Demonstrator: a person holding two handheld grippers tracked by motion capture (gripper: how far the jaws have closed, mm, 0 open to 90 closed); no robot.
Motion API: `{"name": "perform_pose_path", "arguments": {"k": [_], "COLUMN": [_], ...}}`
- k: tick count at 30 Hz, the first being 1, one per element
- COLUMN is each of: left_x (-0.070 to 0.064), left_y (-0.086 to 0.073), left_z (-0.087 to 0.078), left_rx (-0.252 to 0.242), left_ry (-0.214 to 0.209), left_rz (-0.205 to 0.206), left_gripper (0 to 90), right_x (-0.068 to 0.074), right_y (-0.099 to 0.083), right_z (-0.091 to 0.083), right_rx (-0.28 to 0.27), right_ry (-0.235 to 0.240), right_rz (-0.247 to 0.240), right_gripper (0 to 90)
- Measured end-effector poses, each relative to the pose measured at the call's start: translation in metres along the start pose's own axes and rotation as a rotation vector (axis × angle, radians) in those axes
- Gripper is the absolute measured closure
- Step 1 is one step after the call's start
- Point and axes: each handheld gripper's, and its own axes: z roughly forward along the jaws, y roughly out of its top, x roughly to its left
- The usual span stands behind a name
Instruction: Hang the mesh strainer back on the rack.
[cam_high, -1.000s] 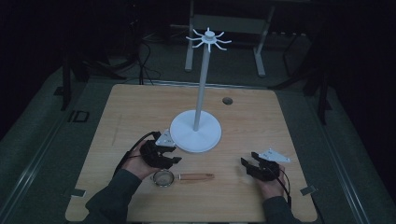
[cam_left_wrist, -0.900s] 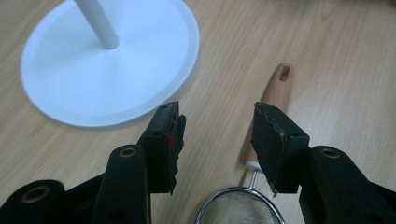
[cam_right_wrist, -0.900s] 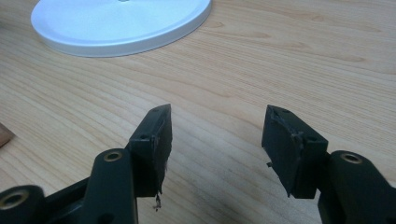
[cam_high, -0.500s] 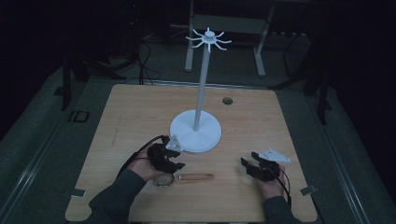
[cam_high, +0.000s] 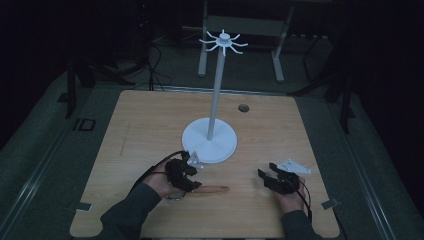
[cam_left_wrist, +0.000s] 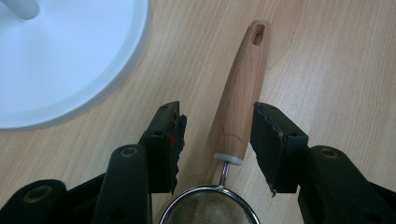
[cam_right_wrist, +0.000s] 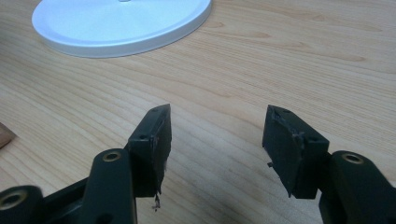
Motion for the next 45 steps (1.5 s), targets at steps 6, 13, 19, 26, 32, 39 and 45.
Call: {"name": "perform_pose_path", "arguments": {"k": [6, 13, 19, 26, 32, 39, 45], "left_x": [-0.003, -0.004, -0.006, -0.006, -0.007, -0.009, -0.01], "left_y": [0.003, 0.006, 0.009, 0.012, 0.013, 0.014, 0.014], "left_z": [0.007, 0.013, 0.018, 0.022, 0.028, 0.034, 0.039], "left_rx": [0.027, 0.055, 0.071, 0.109, 0.136, 0.167, 0.201], "left_ry": [-0.007, -0.02, -0.026, -0.034, -0.044, -0.047, -0.05], "left_rz": [0.01, 0.022, 0.028, 0.041, 0.044, 0.056, 0.073], "left_gripper": [53.0, 53.0, 53.0, 53.0, 53.0, 52.6, 52.5], "right_x": [0.0, 0.0, 0.0, 0.0, 0.0, 0.0, 0.0], "right_y": [0.0, 0.0, 0.0, 0.0, 0.0, 0.0, 0.0], "right_z": [0.0, 0.0, 0.0, 0.0, 0.0, 0.0, 0.0], "right_rx": [0.0, 0.0, -0.001, -0.001, 0.0, 0.0, 0.0], "right_ry": [0.001, 0.002, 0.003, 0.004, 0.006, 0.006, 0.006], "right_rz": [0.0, 0.0, 0.001, 0.001, 0.002, 0.001, 0.001], "right_gripper": [41.7, 41.6, 41.5, 41.5, 41.4, 41.2, 41.1]}}
